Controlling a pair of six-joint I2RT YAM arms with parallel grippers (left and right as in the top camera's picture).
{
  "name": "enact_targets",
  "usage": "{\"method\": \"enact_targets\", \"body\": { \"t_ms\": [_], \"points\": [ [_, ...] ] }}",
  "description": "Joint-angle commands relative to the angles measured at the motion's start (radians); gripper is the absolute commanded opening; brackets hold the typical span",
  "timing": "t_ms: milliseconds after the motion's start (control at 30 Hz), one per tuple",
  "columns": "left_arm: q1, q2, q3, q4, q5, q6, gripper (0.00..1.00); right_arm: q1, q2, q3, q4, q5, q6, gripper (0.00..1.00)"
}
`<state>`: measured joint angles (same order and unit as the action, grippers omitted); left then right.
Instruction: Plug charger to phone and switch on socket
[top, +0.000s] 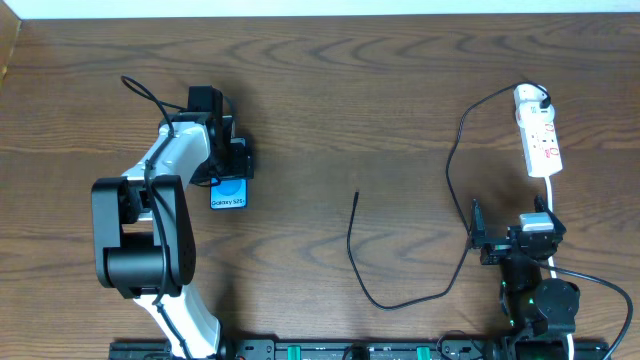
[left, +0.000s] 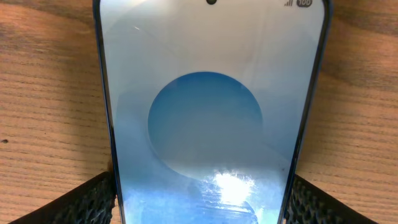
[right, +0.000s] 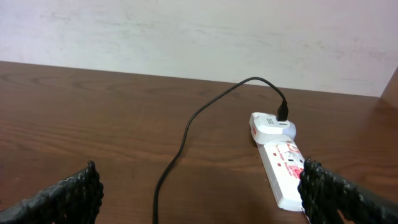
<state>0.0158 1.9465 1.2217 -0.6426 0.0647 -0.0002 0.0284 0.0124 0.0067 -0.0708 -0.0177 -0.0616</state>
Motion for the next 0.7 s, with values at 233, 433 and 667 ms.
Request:
{"method": "enact_targets", "body": {
  "t_ms": [233,433,667],
  "points": [
    [0.000,-0.005,-0.023,-0.002,-0.009,0.000,0.76,-0.002,-0.006,-0.001,-0.005,0.008,0.009,0.99],
    [0.000,-0.005,-0.023,-0.002,-0.009,0.000,0.65,-0.002,-0.006,-0.001,-0.005,0.008,0.009,0.99],
    [0.000,-0.005,-0.023,-0.003,-0.009,0.000,0.43,-0.002,-0.006,-0.001,-0.005,0.008,0.009,0.99]
  ]
}}
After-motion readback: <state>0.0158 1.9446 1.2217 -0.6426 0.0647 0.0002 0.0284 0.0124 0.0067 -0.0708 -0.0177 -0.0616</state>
